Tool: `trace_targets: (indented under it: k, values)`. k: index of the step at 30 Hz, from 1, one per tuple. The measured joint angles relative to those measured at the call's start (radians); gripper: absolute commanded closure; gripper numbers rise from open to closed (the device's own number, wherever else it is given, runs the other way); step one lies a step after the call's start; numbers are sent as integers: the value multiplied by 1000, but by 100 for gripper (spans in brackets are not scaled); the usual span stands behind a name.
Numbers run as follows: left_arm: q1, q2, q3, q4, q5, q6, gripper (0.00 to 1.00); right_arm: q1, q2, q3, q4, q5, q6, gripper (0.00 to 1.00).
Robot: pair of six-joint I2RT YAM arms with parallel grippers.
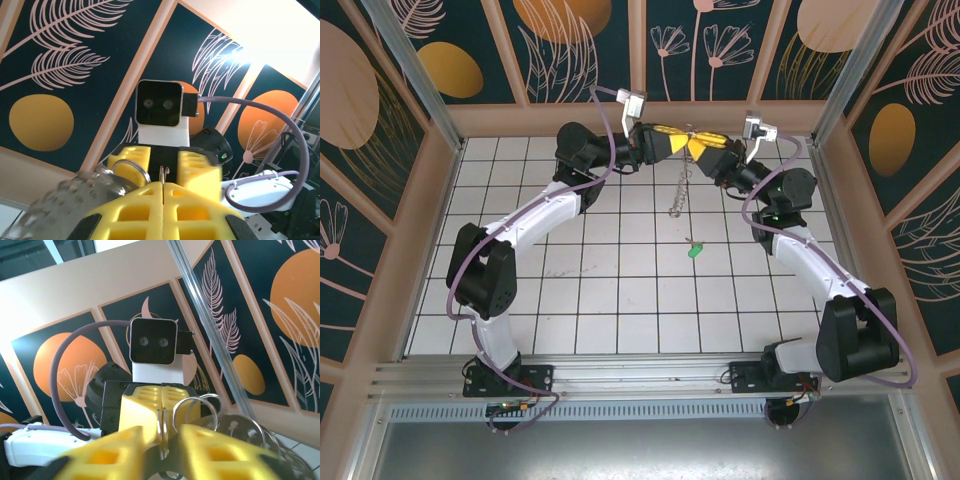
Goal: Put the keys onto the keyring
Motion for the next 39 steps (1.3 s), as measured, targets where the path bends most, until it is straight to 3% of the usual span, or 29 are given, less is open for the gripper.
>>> trace_targets:
  k: [9, 20, 27, 39]
  values:
    - [-17, 0, 68, -287, 7, 276, 100, -169, -148, -6, -196, 38, -33, 50]
    - [-17, -21, 143, -705, -51, 724, 100, -209, -225, -146, -412, 86, -91, 49]
    - [-17, -127, 18, -723, -179, 881, 100, -215, -229, -235, -477, 125, -104, 49]
    - [-17, -233, -180, -567, -411, 962, 100, -215, -211, -309, -488, 177, -101, 49]
